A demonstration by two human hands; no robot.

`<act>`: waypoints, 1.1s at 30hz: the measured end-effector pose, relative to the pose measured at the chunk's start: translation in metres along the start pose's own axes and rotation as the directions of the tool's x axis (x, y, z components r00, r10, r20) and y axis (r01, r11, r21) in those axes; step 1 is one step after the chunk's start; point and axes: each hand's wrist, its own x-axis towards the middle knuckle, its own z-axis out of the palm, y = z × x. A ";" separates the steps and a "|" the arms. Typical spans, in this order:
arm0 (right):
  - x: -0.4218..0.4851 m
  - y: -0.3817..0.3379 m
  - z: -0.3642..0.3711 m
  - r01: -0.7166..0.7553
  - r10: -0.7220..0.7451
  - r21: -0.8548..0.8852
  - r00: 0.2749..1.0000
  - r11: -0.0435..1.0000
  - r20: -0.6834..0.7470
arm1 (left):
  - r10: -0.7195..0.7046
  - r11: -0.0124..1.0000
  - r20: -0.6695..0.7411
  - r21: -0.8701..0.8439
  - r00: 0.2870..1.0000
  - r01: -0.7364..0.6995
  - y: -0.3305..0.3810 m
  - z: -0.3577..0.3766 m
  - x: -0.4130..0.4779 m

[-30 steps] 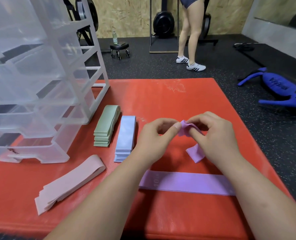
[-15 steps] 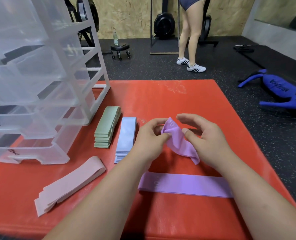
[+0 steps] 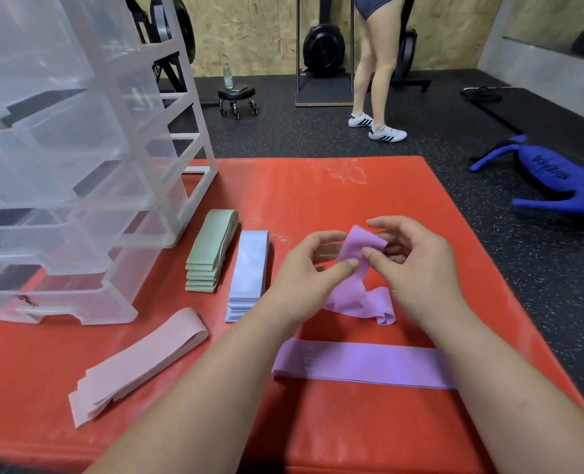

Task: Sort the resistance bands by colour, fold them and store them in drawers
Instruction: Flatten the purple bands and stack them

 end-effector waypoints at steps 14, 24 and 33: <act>-0.002 -0.005 0.001 0.027 -0.033 0.034 0.979 0.999 0.199 | 0.137 0.982 -0.042 0.134 0.990 -0.130 0.003 -0.010 0.000; -0.004 0.002 -0.001 0.055 0.032 -0.204 0.915 0.977 0.401 | 0.237 0.963 -0.177 0.169 0.955 -0.208 0.013 -0.029 -0.003; -0.009 0.001 -0.035 0.144 0.012 -0.399 0.931 0.905 0.364 | 0.237 0.970 -0.470 0.072 0.850 -0.231 0.031 -0.048 -0.021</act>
